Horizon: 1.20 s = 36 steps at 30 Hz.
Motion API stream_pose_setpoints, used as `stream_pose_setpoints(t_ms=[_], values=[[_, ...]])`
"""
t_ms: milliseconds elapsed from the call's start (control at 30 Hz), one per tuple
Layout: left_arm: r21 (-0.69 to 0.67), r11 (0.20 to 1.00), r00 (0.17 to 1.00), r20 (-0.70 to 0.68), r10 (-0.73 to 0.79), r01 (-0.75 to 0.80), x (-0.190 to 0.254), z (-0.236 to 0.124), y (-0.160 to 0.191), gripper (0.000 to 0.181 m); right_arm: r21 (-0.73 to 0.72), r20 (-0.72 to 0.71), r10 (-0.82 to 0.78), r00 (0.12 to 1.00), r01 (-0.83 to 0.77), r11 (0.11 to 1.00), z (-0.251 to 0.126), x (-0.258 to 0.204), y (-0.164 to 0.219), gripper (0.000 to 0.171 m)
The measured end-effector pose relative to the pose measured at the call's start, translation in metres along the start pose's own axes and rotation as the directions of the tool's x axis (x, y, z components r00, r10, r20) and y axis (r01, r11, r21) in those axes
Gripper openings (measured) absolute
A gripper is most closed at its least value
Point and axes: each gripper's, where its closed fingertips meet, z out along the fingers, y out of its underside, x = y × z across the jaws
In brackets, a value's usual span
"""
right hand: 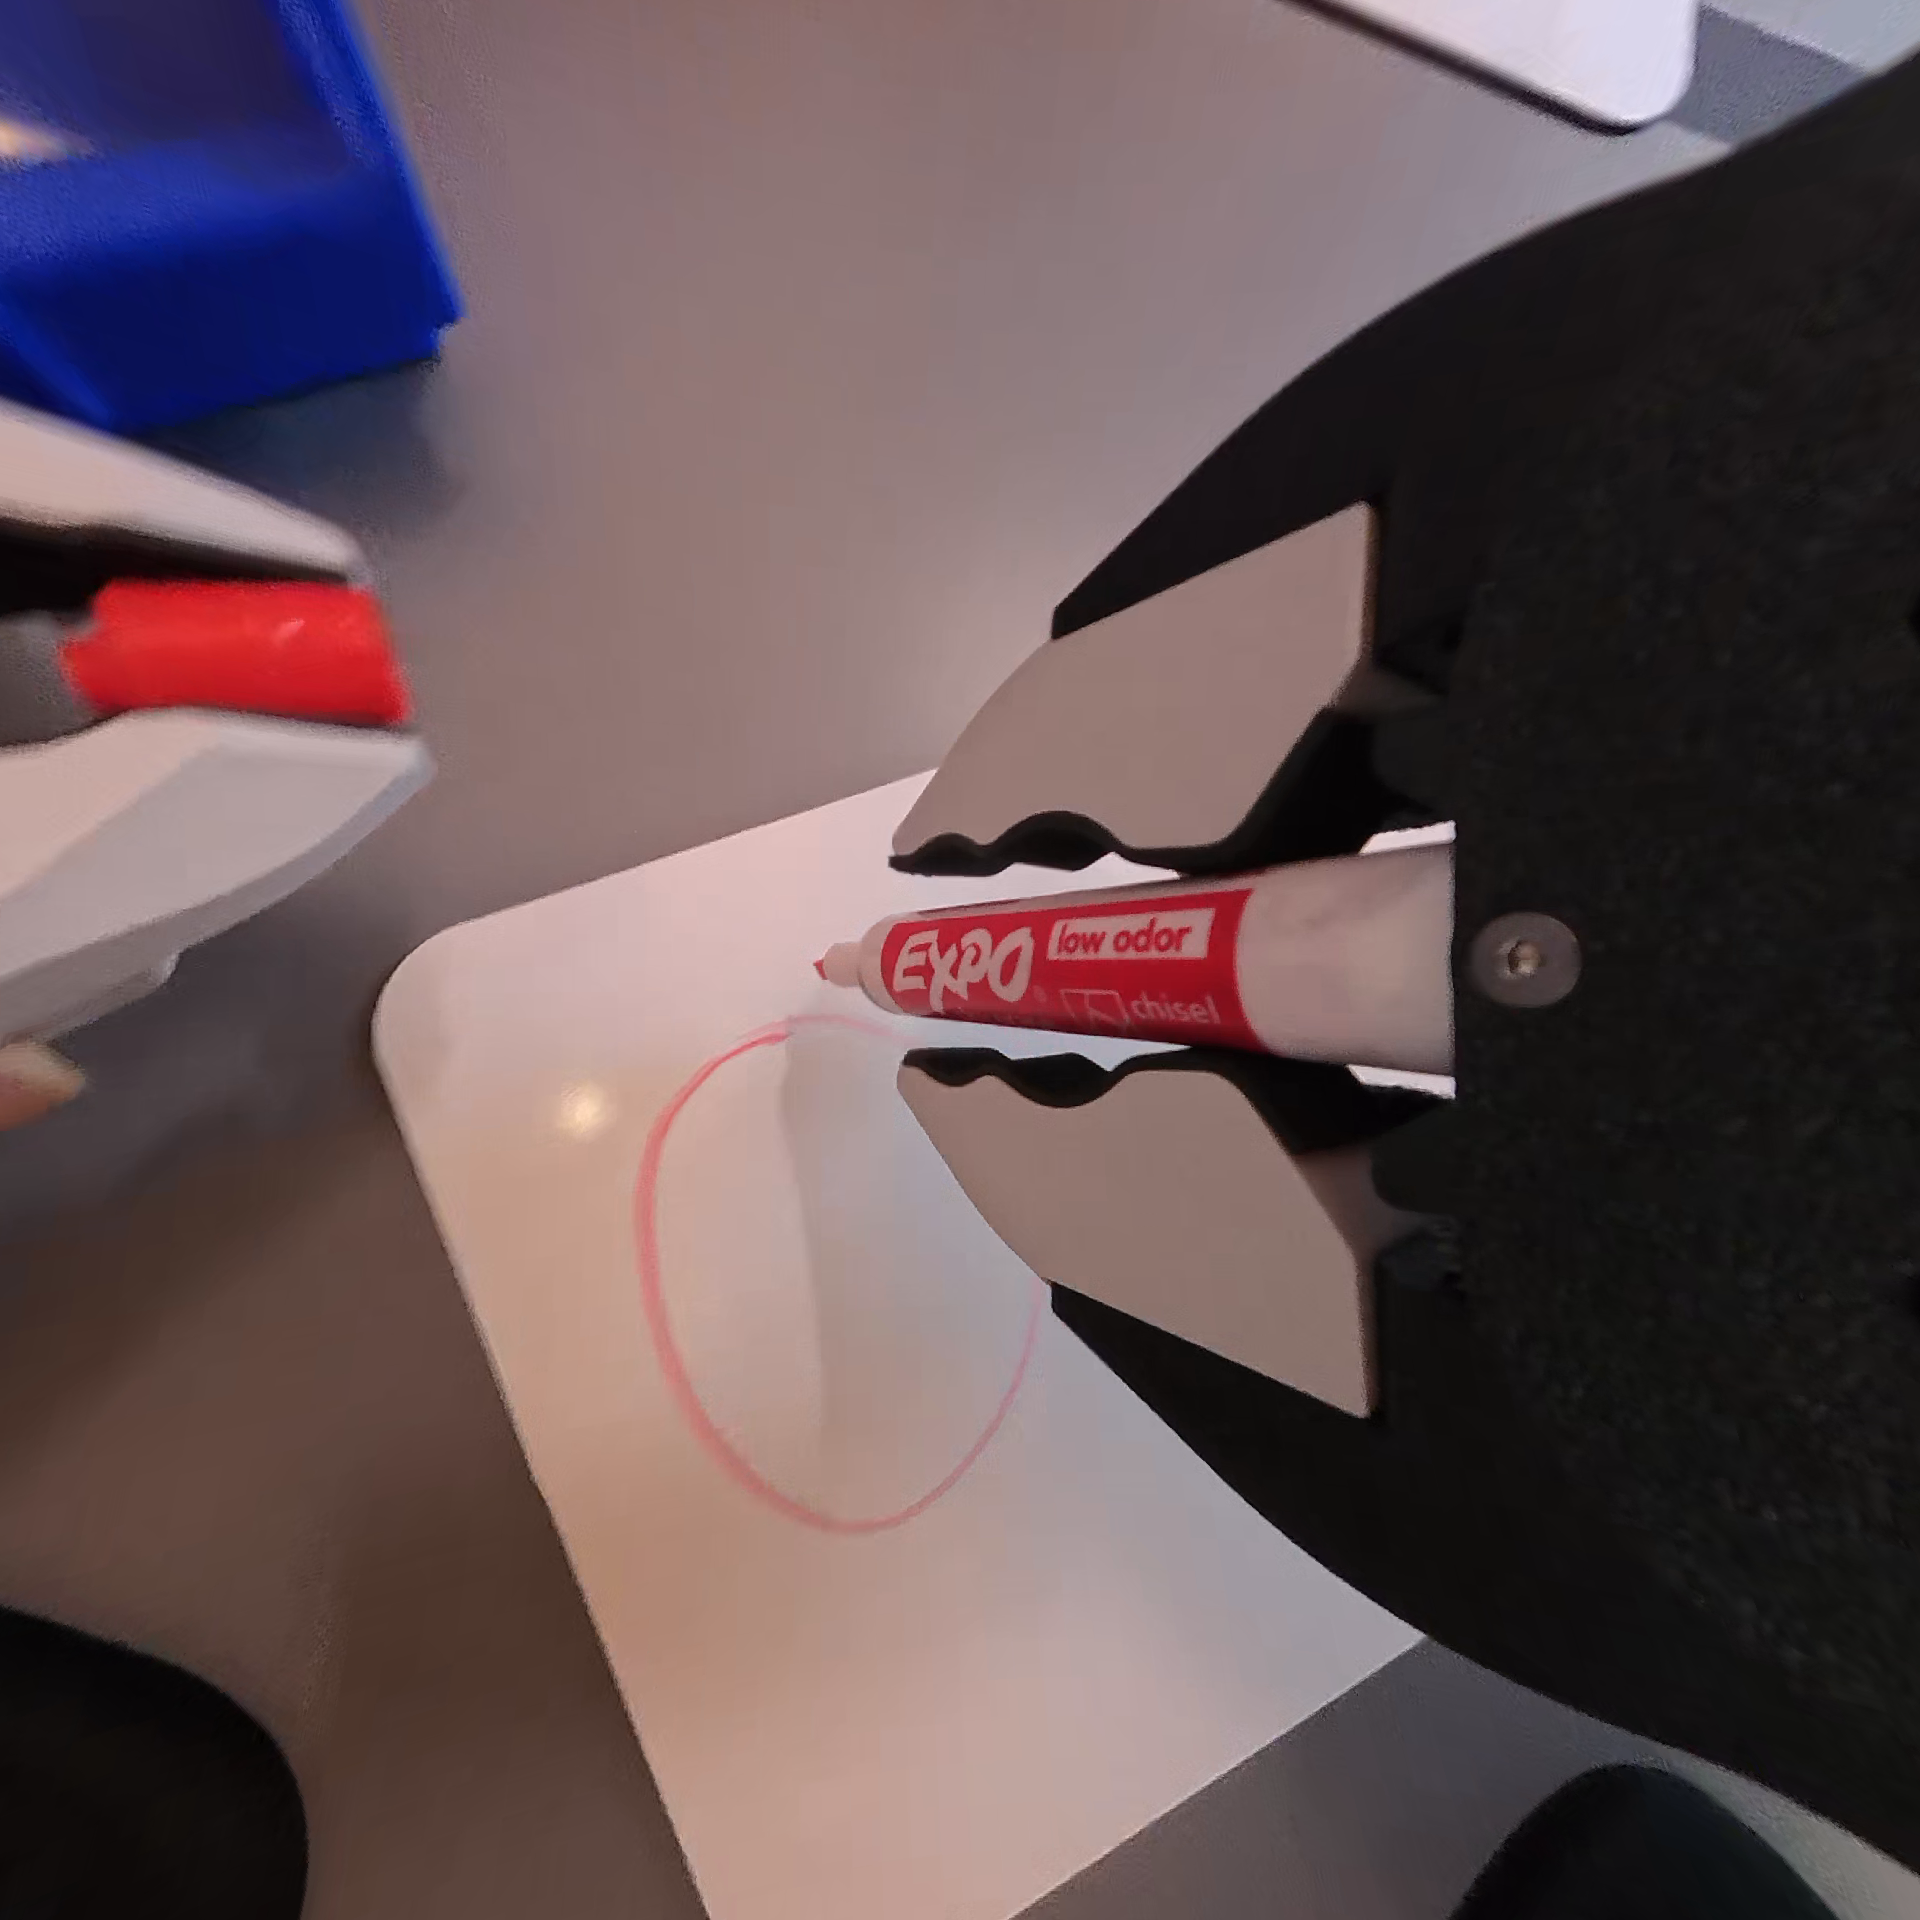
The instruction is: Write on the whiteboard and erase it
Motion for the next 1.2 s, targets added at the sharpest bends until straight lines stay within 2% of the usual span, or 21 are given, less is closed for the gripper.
stream_pose_setpoints(t_ms=[167, 267, 900, 1200], values=[[-0.011, 1.000, 1.000, -0.006, -0.002, 0.001, 0.001, 0.002, 0.004, 0.020, -0.024, -0.023, 0.078, 0.997, -0.079, 0.997, -0.009, 0.001, 0.038, 0.033], [-0.016, 1.000, 1.000, 0.000, 0.002, -0.002, 0.000, 0.003, 0.005, 0.020, -0.017, -0.019, 0.106, 0.994, -0.106, 0.994, -0.008, -0.002, 0.048, 0.033], [-0.025, 1.000, 1.000, -0.003, 0.002, -0.002, 0.001, 0.004, 0.007, 0.020, 0.003, -0.003, 0.107, 0.994, -0.107, 0.994, 0.000, 0.004, 0.042, 0.033], [-0.027, 1.000, 1.000, -0.005, 0.002, -0.003, 0.001, 0.004, 0.007, 0.020, -0.036, 0.007, 0.094, 0.996, -0.094, 0.995, 0.002, 0.001, 0.046, 0.033]])
